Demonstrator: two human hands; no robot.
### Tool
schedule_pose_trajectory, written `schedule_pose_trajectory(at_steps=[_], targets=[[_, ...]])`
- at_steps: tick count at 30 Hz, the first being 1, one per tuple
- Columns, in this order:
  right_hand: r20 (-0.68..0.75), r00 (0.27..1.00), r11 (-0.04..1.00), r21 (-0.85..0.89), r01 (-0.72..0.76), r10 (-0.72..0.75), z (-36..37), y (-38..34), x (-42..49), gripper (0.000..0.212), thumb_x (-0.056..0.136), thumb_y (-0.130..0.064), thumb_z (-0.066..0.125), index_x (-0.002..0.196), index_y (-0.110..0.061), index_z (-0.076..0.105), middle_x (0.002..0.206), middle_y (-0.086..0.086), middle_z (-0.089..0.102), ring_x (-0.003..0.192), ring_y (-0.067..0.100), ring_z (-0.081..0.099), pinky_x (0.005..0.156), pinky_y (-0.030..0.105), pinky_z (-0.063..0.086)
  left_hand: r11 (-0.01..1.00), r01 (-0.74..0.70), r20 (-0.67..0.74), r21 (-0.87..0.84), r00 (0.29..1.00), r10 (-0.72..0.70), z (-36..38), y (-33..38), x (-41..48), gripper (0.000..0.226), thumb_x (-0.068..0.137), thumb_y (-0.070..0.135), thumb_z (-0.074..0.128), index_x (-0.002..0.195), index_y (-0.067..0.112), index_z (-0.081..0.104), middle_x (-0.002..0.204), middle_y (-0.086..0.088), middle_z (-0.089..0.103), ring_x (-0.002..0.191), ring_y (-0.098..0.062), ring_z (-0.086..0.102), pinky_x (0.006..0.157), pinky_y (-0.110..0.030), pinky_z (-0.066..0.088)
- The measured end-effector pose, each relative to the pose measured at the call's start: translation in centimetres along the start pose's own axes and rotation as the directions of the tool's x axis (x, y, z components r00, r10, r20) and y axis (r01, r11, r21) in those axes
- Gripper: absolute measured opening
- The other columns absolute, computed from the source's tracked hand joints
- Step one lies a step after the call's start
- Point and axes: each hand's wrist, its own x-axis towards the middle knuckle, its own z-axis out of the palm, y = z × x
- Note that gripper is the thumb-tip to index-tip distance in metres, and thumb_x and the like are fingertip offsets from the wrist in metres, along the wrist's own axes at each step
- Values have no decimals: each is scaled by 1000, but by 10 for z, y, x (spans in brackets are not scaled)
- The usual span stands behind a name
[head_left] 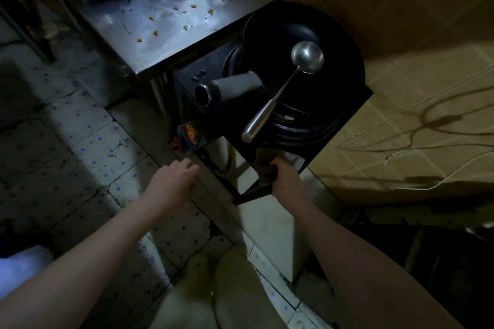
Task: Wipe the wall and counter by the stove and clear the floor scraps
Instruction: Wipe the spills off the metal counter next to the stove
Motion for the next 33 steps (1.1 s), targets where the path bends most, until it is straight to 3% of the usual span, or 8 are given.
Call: schedule_pose_trajectory(at_steps=[3, 6, 14, 17, 20, 23, 27, 33], targets=[[-37, 993, 989, 108, -105, 109, -15, 21, 9, 25, 88, -3, 47, 110, -11, 55, 110, 13, 57, 102, 29, 55, 79, 28, 42, 1000, 8, -7, 12, 1000, -8, -1, 5, -3, 33, 93, 19, 49, 125, 23, 50, 126, 1, 50, 107, -17, 53, 84, -28, 45], [-69, 987, 988, 71, -137, 142, -25, 30, 22, 27, 87, -3, 50, 113, -7, 55, 112, 16, 58, 105, 32, 55, 88, 36, 45, 1000, 22, -13, 9, 1000, -22, -3, 6, -10, 30, 93, 18, 47, 123, 21, 51, 127, 0, 50, 107, -18, 53, 84, -28, 46], [-4, 990, 984, -109, 140, -141, 14, -13, 5, 31, 87, -2, 48, 117, -7, 51, 122, 13, 54, 114, 32, 49, 83, 40, 48, 997, 74, -32, -13, 997, -74, -8, 27, -17, 31, 95, 16, 43, 124, 19, 52, 125, 0, 52, 105, -18, 55, 84, -30, 49], [43, 980, 978, -72, 196, -193, 3, 5, 6, 23, 87, -2, 47, 108, -10, 53, 113, 11, 58, 100, 28, 57, 69, 33, 46, 995, 98, -29, -10, 995, -98, -9, 40, -15, 34, 95, 16, 42, 128, 17, 52, 128, -2, 51, 108, -20, 54, 86, -33, 49], [37, 991, 990, -43, 132, -131, -8, 35, 6, 19, 88, -4, 46, 103, -14, 51, 104, 10, 60, 82, 28, 62, 63, 41, 55, 995, 95, -23, 20, 995, -95, -7, 47, -16, 31, 95, 17, 43, 123, 14, 54, 122, -5, 52, 105, -21, 54, 85, -35, 49], [24, 997, 997, -15, 79, -79, -19, 54, 13, 17, 88, -4, 45, 100, -13, 52, 98, 13, 61, 70, 24, 55, 58, 33, 46, 997, 80, -51, 10, 996, -80, -12, 45, -18, 29, 94, 17, 45, 120, 14, 57, 121, -5, 55, 102, -23, 56, 82, -36, 50], [-18, 999, 999, -25, 44, -45, -12, 46, 12, 15, 89, -7, 47, 102, -10, 54, 107, 13, 58, 96, 29, 57, 72, 35, 44, 996, 84, -90, 28, 993, -81, -17, 31, -22, 29, 92, 17, 48, 119, 15, 59, 121, -4, 56, 99, -23, 58, 78, -34, 52], [5, 997, 997, -23, 75, -75, 25, -15, 0, 35, 83, 4, 49, 116, -9, 52, 120, 12, 55, 112, 28, 51, 89, 35, 45, 993, 13, -57, 117, 998, -6, -35, -13, -1, 27, 93, 19, 50, 119, 20, 56, 121, -1, 55, 99, -15, 56, 77, -22, 46]])
